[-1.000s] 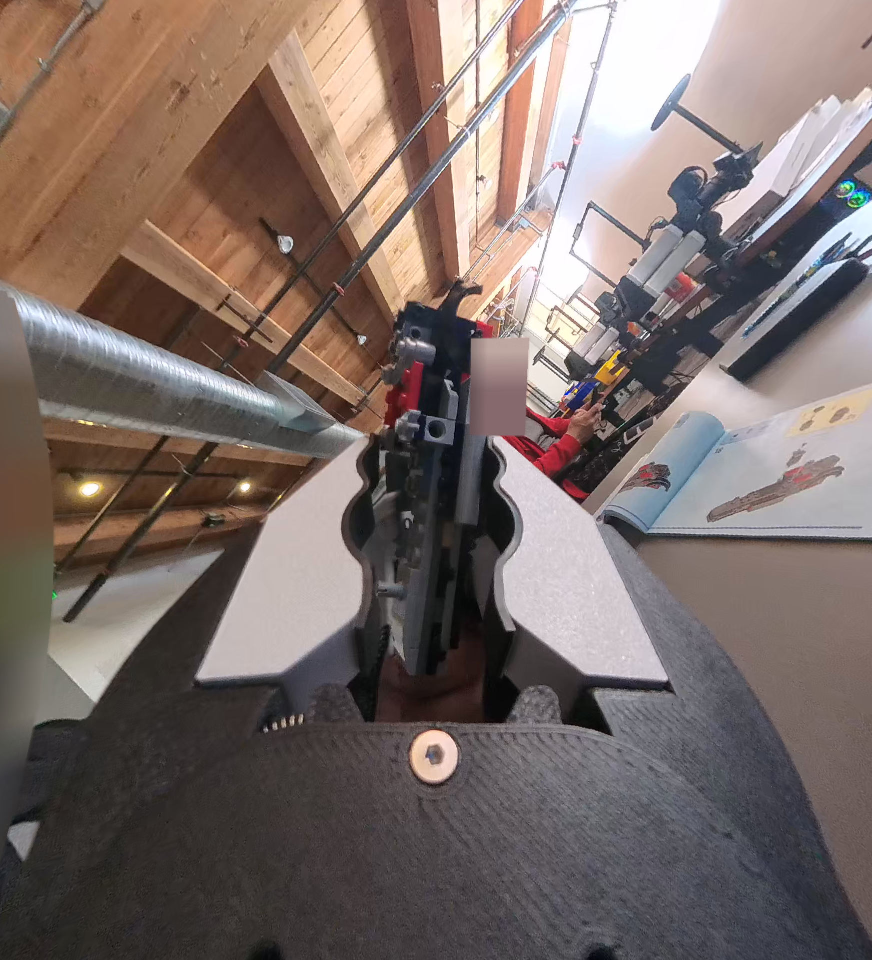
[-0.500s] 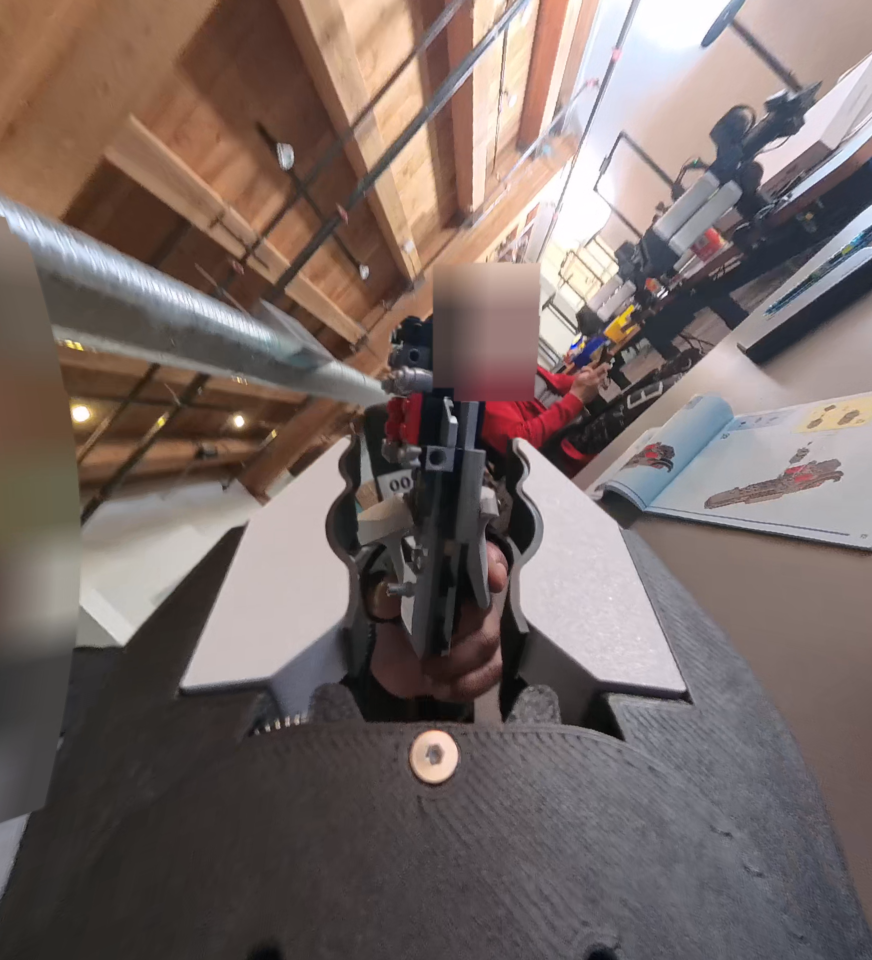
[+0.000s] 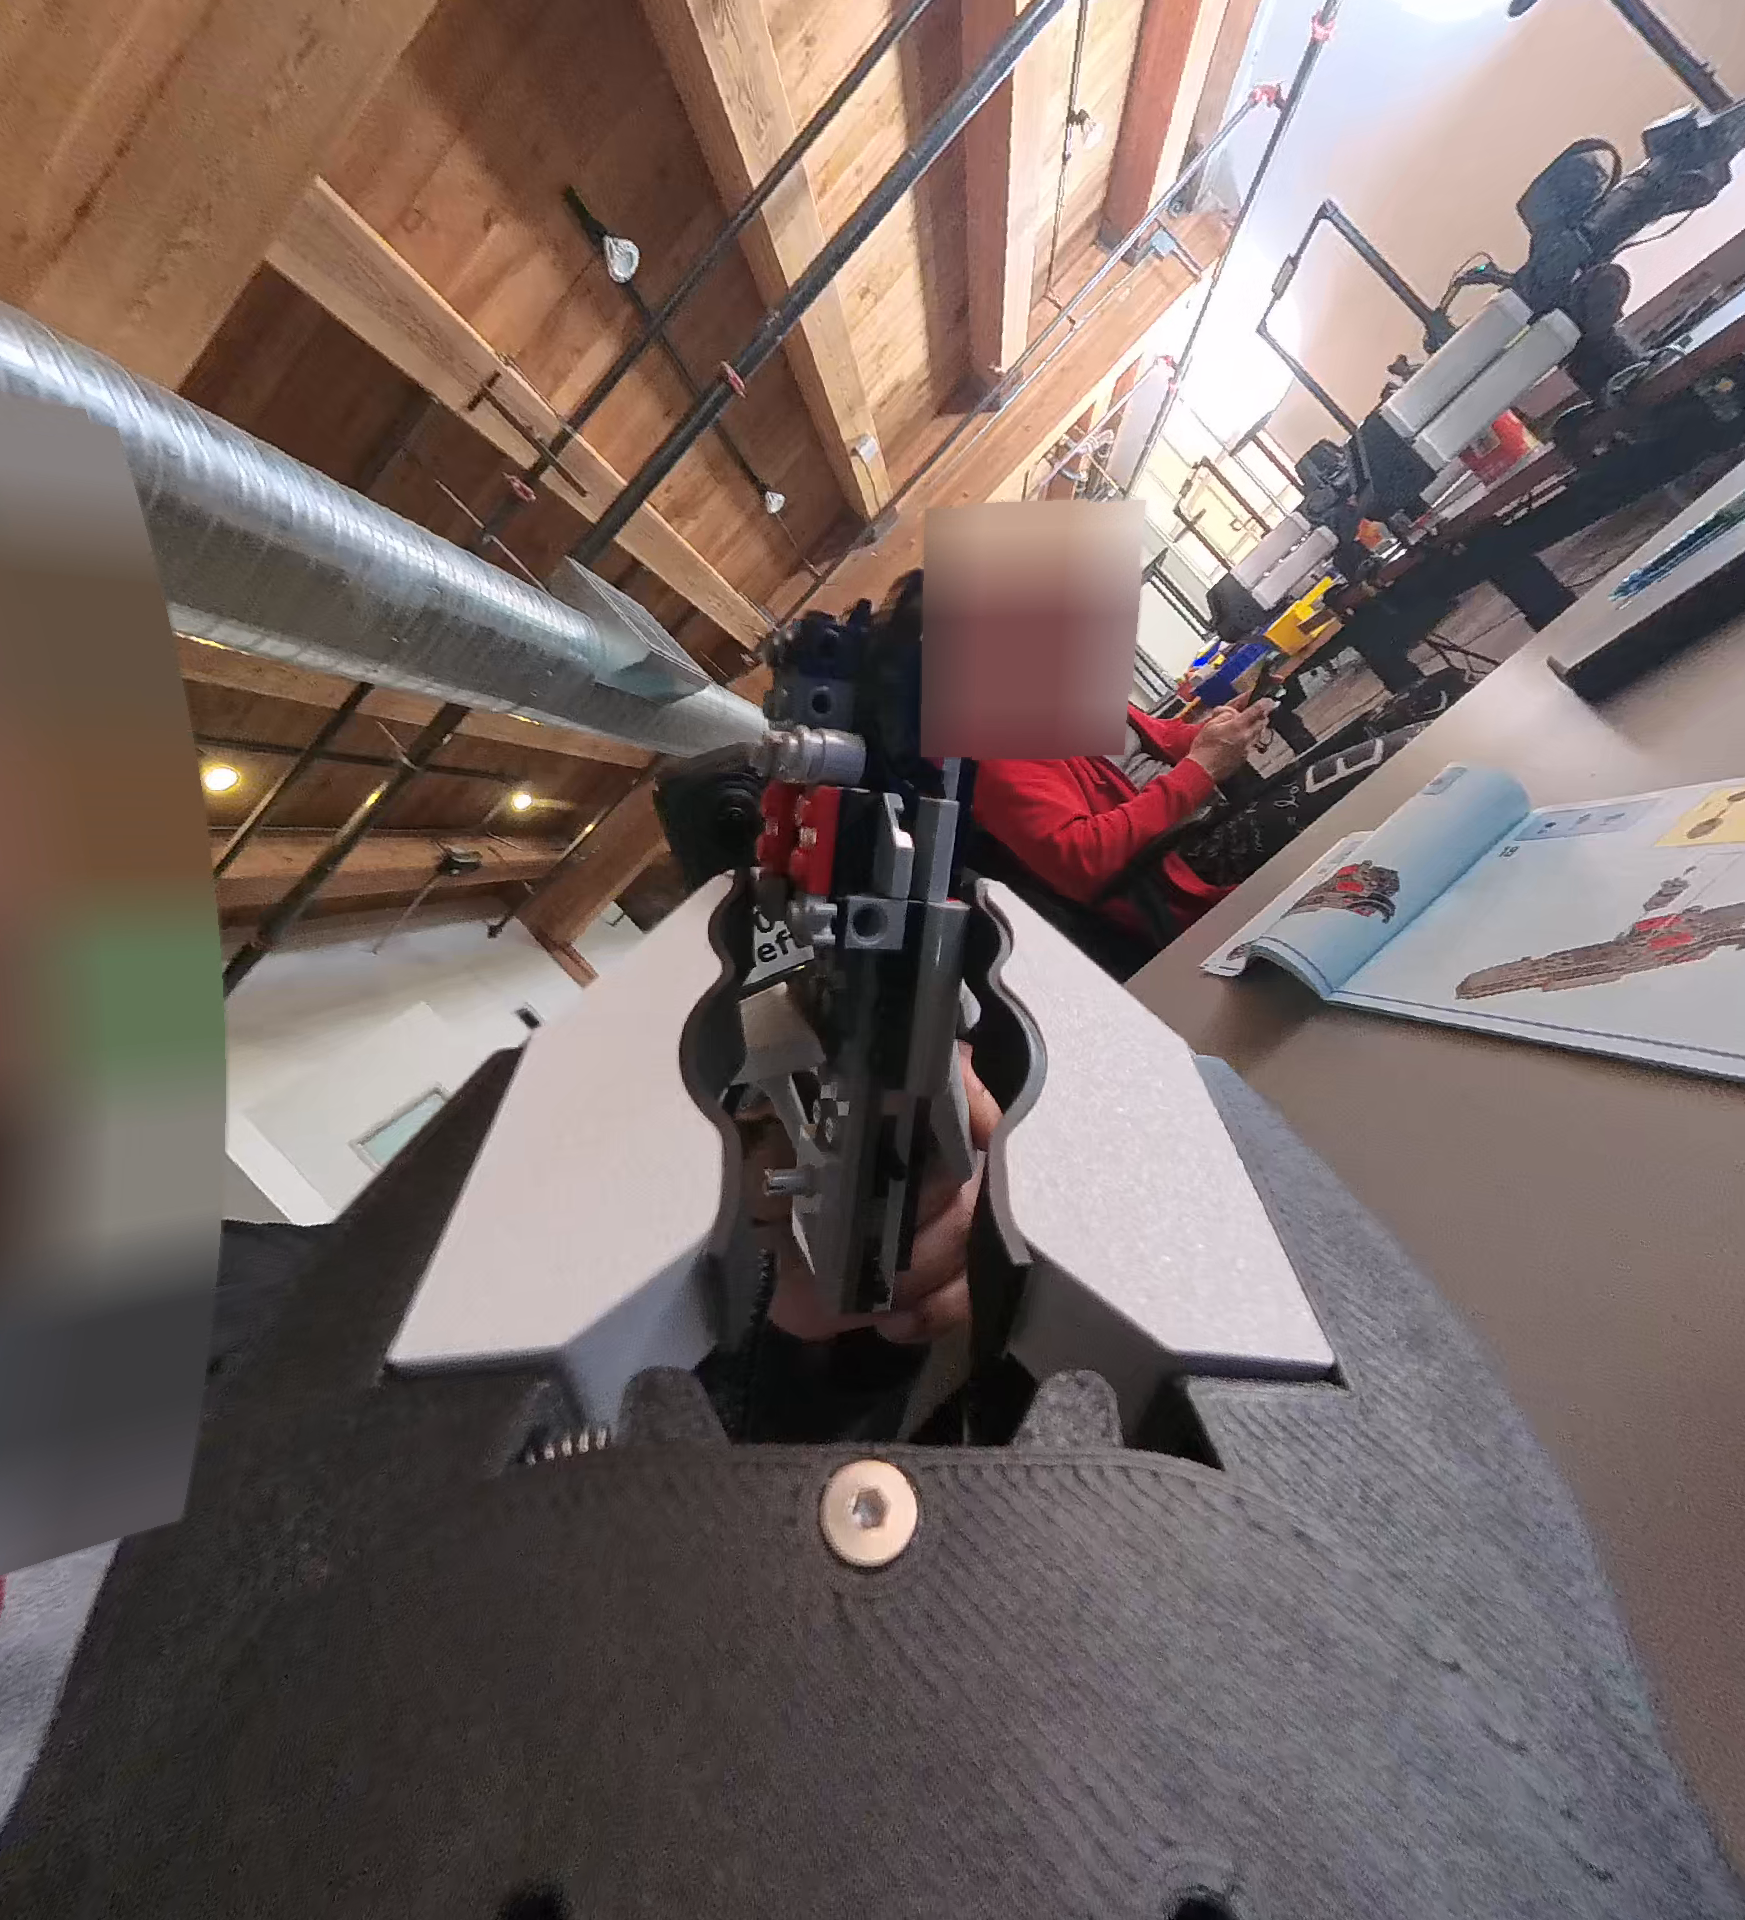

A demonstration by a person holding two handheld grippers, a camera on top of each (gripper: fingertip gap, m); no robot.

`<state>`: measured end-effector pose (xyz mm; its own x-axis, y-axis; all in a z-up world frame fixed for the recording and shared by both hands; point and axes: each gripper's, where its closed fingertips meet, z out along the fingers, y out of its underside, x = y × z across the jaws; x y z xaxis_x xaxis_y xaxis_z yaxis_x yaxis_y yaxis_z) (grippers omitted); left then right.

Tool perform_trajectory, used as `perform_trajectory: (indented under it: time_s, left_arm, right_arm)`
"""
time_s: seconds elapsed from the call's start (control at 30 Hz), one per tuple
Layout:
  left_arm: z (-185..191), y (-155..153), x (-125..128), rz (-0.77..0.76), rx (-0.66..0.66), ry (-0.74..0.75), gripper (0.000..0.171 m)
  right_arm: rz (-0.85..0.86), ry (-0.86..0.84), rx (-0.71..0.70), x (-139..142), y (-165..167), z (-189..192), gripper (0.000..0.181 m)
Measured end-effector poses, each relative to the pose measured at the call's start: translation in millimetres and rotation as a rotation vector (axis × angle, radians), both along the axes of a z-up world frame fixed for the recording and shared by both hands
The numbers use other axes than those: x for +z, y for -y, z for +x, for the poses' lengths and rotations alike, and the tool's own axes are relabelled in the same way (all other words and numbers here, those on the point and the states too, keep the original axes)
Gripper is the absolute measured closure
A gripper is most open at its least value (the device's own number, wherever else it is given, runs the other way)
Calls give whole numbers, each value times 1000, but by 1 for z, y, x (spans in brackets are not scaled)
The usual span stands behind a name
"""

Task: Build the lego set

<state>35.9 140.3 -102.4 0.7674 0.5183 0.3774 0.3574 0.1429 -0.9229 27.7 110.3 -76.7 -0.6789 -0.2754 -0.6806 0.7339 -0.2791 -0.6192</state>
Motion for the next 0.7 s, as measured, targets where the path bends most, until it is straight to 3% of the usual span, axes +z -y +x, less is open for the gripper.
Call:
perform_trajectory:
  time_s: [0.33,0.57,0.7]
  left_arm:
    - [-2,-1,-6,-68,27,-19,149]
    - [-3,-3,-3,26,6,20,149]
    - [-5,-5,-4,71,4,53,137]
  right_arm:
    - [13,39,-9,-5,0,-2,141]
    - [-11,11,-59,-3,-1,-4,141]
    - [-16,-32,-95,-5,2,-1,140]
